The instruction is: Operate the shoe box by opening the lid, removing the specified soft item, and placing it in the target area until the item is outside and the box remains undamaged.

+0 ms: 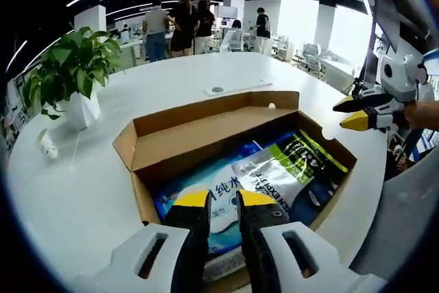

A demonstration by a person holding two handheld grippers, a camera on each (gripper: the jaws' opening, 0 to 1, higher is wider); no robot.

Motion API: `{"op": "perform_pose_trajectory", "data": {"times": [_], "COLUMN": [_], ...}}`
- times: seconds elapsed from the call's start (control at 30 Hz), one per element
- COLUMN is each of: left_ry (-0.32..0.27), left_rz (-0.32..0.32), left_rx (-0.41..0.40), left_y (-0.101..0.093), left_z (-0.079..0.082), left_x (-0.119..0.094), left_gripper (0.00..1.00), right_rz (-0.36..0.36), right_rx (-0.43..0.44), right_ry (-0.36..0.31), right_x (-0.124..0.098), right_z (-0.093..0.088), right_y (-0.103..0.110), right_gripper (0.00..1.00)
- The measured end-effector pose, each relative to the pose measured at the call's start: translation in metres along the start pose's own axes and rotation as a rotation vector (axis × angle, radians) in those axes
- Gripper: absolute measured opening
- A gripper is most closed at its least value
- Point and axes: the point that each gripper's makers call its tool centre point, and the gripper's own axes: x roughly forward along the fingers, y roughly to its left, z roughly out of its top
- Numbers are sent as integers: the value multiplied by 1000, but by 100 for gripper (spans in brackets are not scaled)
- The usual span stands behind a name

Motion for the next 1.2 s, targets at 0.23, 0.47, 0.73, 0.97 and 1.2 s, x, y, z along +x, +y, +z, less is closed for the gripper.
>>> {"op": "perform_pose_trajectory", "data": {"times": [0.23, 0.47, 0.73, 0.97, 1.2], "left_ry": [32, 54, 77, 80, 73], "left_rz": [-32, -73, -125, -160, -182], "left_rx": [-17, -59, -127, -199, -205], "left_y": [-11, -21, -32, -36, -39], "left_z": [-9, -14, -18, -18, -20], "left_x": [8, 16, 23, 27, 28], "left_gripper": [15, 16, 18, 16, 7], "right_rz": [16, 17, 3, 5, 14], "right_rx": [21, 27, 12, -25, -21], "right_ry": [-2, -20, -32, -34, -27], "right_x": [-10, -18, -25, -26, -23], "right_z": [-11, -14, -16, -17, -19], "right_y": [3, 3, -3, -3, 0], "right_gripper": [38, 39, 37, 36, 36]}}
